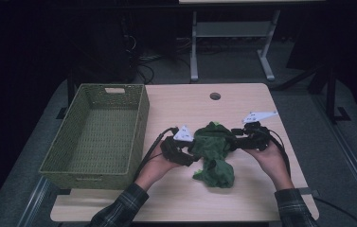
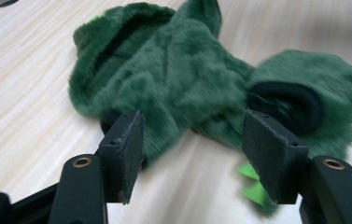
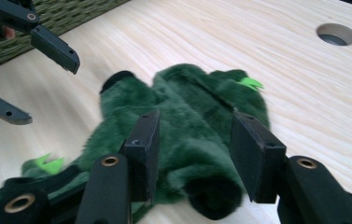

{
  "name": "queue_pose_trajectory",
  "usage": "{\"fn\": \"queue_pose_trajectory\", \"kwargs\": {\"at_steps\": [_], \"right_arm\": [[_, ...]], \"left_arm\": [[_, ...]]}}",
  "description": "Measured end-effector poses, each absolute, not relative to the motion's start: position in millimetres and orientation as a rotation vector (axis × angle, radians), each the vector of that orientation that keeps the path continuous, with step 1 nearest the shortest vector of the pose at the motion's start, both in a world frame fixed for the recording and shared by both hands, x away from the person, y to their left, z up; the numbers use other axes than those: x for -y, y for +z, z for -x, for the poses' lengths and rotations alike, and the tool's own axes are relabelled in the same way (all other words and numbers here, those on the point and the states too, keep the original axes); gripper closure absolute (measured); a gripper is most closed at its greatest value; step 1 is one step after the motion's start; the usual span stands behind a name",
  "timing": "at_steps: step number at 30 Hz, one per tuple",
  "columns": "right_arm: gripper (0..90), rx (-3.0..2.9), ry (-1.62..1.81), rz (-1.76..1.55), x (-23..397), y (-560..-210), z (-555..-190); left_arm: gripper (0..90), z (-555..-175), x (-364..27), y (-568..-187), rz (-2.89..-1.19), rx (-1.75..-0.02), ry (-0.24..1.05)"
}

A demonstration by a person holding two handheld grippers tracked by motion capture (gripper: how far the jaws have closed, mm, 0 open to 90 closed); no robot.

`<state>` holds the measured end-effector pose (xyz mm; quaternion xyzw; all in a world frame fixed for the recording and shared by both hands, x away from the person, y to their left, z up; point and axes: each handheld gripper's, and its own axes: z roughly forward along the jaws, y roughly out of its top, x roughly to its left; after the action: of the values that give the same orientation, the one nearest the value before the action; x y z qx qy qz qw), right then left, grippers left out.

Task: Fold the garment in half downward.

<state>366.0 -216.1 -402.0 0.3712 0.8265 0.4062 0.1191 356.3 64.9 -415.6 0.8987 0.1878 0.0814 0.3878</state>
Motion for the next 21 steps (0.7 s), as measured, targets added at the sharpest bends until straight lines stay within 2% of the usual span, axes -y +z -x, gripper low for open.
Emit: {"fn": "queue_pose_trajectory", "kwargs": {"at_steps": [13, 21], "right_arm": [[54.0, -2.376, 1.199, -1.206, 235, -416, -400], [54.8, -2.406, 1.194, -1.241, 236, -436, -415]], "left_arm": [[49.6, -413, -45, -415, -2.287, -0.514, 0.215], [49.8, -444, -38, -437, -2.303, -0.594, 0.175]]}}
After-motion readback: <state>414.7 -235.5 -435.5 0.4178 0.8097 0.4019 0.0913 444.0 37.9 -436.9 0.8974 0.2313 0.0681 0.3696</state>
